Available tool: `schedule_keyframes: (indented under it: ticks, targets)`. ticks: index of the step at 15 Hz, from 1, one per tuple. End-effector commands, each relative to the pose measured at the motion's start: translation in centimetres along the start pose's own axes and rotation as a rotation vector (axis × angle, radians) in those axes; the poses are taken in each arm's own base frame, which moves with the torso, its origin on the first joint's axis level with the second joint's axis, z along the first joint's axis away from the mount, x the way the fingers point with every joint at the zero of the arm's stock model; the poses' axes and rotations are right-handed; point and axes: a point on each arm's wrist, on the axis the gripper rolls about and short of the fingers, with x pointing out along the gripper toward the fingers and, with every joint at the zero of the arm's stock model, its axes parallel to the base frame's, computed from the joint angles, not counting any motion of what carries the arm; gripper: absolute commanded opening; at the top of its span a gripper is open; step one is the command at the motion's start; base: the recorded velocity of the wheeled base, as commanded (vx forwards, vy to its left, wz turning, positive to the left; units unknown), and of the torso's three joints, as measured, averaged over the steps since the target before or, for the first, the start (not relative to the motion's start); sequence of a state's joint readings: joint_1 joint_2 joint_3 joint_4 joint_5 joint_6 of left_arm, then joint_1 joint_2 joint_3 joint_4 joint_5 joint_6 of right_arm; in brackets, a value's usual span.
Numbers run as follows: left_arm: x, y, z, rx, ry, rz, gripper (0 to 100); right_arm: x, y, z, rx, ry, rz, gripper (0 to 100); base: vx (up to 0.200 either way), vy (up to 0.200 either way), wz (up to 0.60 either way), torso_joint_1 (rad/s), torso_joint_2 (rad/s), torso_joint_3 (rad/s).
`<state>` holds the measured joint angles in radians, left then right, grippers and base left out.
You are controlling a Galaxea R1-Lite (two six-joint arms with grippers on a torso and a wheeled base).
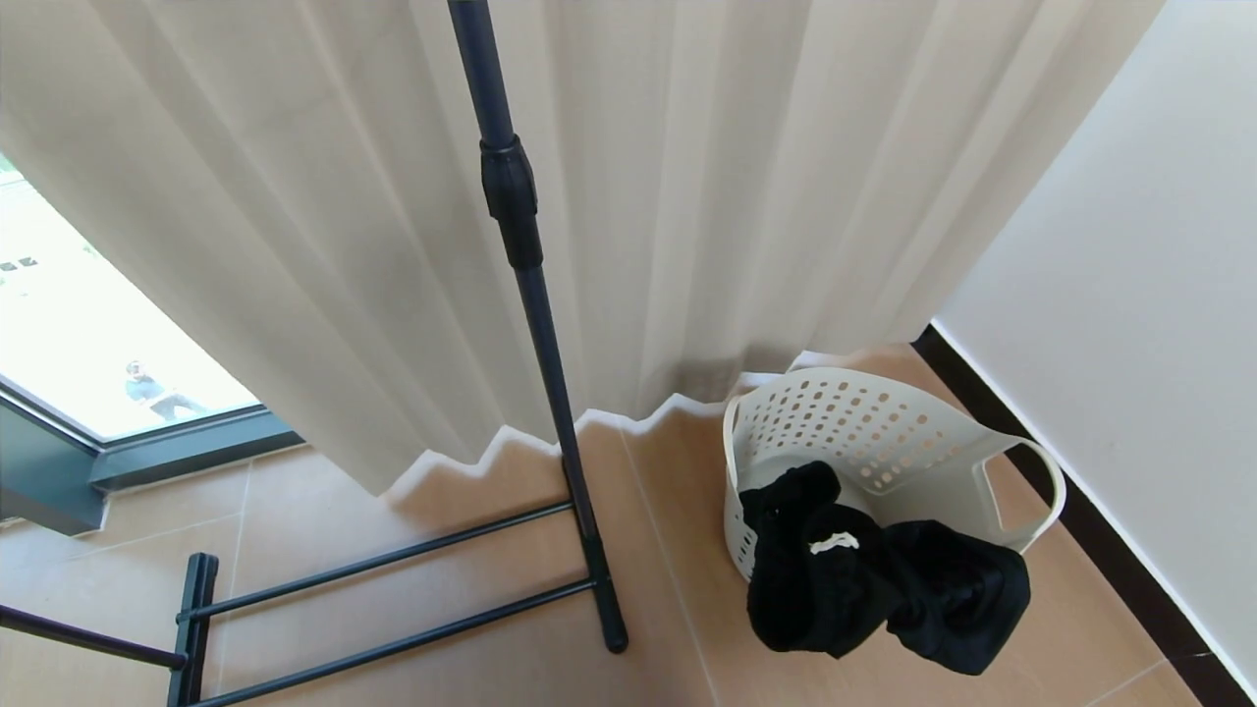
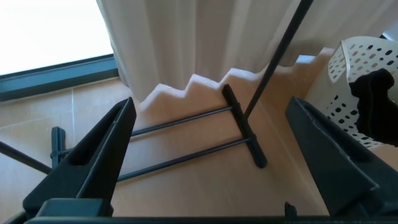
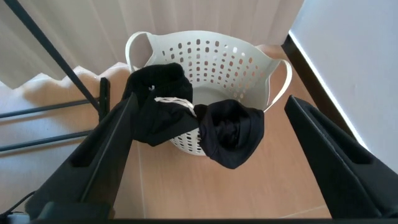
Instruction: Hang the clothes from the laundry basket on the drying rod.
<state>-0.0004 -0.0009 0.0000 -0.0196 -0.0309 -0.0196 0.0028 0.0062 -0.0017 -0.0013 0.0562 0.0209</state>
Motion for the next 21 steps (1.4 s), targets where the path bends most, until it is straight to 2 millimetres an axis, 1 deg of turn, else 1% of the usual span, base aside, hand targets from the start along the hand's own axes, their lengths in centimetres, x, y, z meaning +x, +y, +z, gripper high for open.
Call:
schedule_keyframes:
  ticks: [1, 8, 13, 14, 15, 16, 17, 18, 19, 20, 21]
  targets:
    - [0.0, 0.0, 0.0, 0.0, 0.0, 0.001, 100, 0.0, 0.0, 0.0, 0.001, 0.001, 0.001, 100, 0.0, 0.0, 0.0, 0.007, 0.01, -0.193]
    - [0.0, 0.0, 0.0, -0.002, 0.0, 0.001, 100, 0.0, 0.0, 0.0, -0.005, 0.001, 0.004, 100, 0.0, 0.0, 0.0, 0.0, 0.0, -0.197]
    - [0.0, 0.0, 0.0, -0.003, 0.0, 0.001, 100, 0.0, -0.1, 0.0, -0.004, 0.002, -0.03, 100, 0.0, 0.0, 0.0, 0.004, 0.0, -0.193]
    - [0.0, 0.0, 0.0, -0.003, -0.001, 0.007, 100, 0.1, -0.1, 0.0, -0.006, 0.025, -0.035, 100, 0.0, 0.0, 0.0, -0.002, 0.0, -0.188]
    - [0.0, 0.0, 0.0, 0.001, -0.001, 0.004, 100, 0.7, -0.1, 0.2, -0.004, 0.101, -0.027, 100, 0.0, 0.0, 0.0, 0.002, 0.0, -0.129]
    - [0.0, 0.0, 0.0, 0.001, -0.001, 0.005, 100, 1.7, -0.1, 0.7, -0.015, 0.205, 0.013, 100, 0.0, 0.0, 0.0, 0.002, 0.01, -0.08]
    - [0.0, 0.0, 0.0, 0.001, -0.001, 0.004, 100, 3.8, 0.0, 2.7, -0.01, 0.31, 0.101, 100, 0.0, 0.0, 0.0, 0.0, 0.0, 0.0]
    - [0.0, 0.0, 0.0, 0.001, -0.001, 0.005, 100, 6.7, 0.2, 4.6, -0.006, 0.389, 0.13, 100, 0.0, 0.0, 0.0, 0.0, 0.0, 0.0]
    - [0.0, 0.0, 0.0, 0.001, -0.001, 0.005, 100, 8.6, 0.2, 5.5, -0.007, 0.413, 0.127, 100, 0.0, 0.0, 0.0, 0.0, 0.0, 0.0]
    - [0.0, 0.0, 0.0, 0.001, -0.001, 0.005, 100, 11.9, 0.3, 6.8, -0.013, 0.446, 0.131, 100, 0.0, 0.0, 0.0, 0.0, 0.0, 0.0]
    - [0.0, 0.0, 0.0, 0.001, -0.001, 0.005, 100, 14.4, 0.5, 7.6, -0.061, 0.483, 0.155, 100, 0.0, 0.0, 0.0, 0.0, 0.0, 0.0]
